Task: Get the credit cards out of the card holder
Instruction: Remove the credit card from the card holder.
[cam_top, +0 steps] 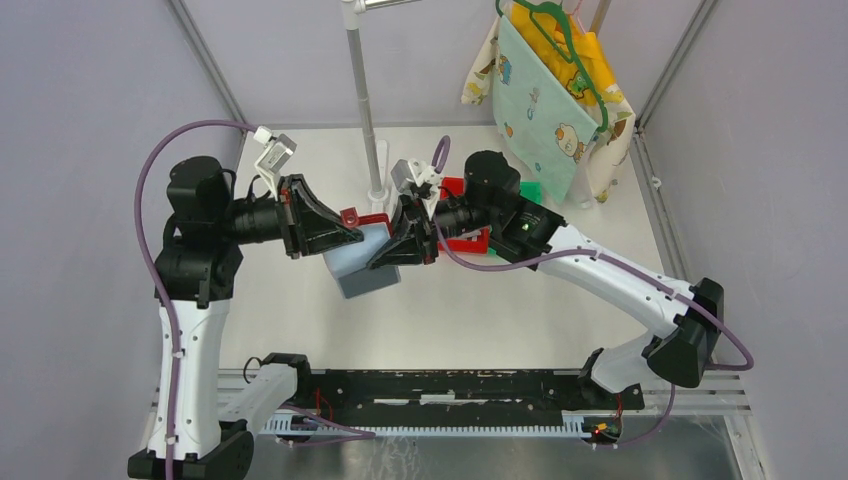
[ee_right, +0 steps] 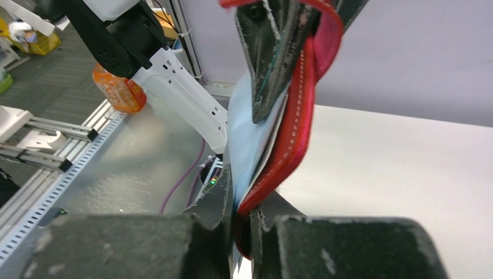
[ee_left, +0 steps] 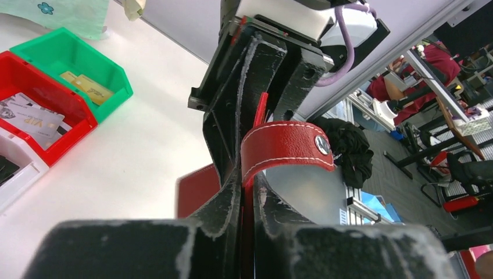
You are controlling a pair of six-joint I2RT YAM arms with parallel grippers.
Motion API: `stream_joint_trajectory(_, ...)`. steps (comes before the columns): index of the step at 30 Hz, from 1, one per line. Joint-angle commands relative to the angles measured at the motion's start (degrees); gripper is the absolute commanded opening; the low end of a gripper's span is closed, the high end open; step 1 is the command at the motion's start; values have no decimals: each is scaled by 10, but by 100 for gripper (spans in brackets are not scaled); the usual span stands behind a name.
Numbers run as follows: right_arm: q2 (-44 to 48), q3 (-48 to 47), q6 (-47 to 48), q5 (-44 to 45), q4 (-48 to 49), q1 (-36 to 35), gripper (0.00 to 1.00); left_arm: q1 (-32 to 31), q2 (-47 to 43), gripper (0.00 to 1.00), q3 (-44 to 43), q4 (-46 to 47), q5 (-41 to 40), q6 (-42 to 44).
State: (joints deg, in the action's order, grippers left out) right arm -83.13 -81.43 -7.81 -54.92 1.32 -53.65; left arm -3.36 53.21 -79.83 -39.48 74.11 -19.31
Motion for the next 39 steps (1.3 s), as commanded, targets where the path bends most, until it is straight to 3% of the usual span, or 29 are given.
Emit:
stream_joint_trajectory(1, 11, 16, -62, -12, 92, -4, 1, 1, -12, 29, -2, -27, -14, 73)
stream_joint_trajectory(7, 25, 36, -111, 34, 137, 1, 0, 2, -15, 96, 8, -75, -60, 133)
stream_joint_trajectory(8, 31, 46, -128, 40, 159, 3, 0, 2, -15, 99, 10, -80, -63, 138)
stream_joint_trajectory(12, 52, 103, -232, 72, 271, 25, 0, 1, -23, 100, 14, -97, -61, 159)
stream_joint_trajectory(16, 74, 177, -368, 114, 448, 52, 0, 2, -38, 100, 31, -99, -52, 161)
stream_joint_trajectory(22, 61, 235, -510, 168, 636, 57, 0, 2, -51, 96, 65, -69, -20, 114)
stream_joint_trajectory(28, 36, 250, -603, 206, 741, 57, 0, 2, -59, 82, 66, -53, 0, 110)
stream_joint_trajectory(34, 25, 256, -649, 209, 773, 57, 0, 2, -63, 58, 64, -53, 8, 142)
stream_joint_trajectory(39, 25, 256, -655, 193, 760, 55, 0, 1, -59, 54, 52, -52, 2, 157)
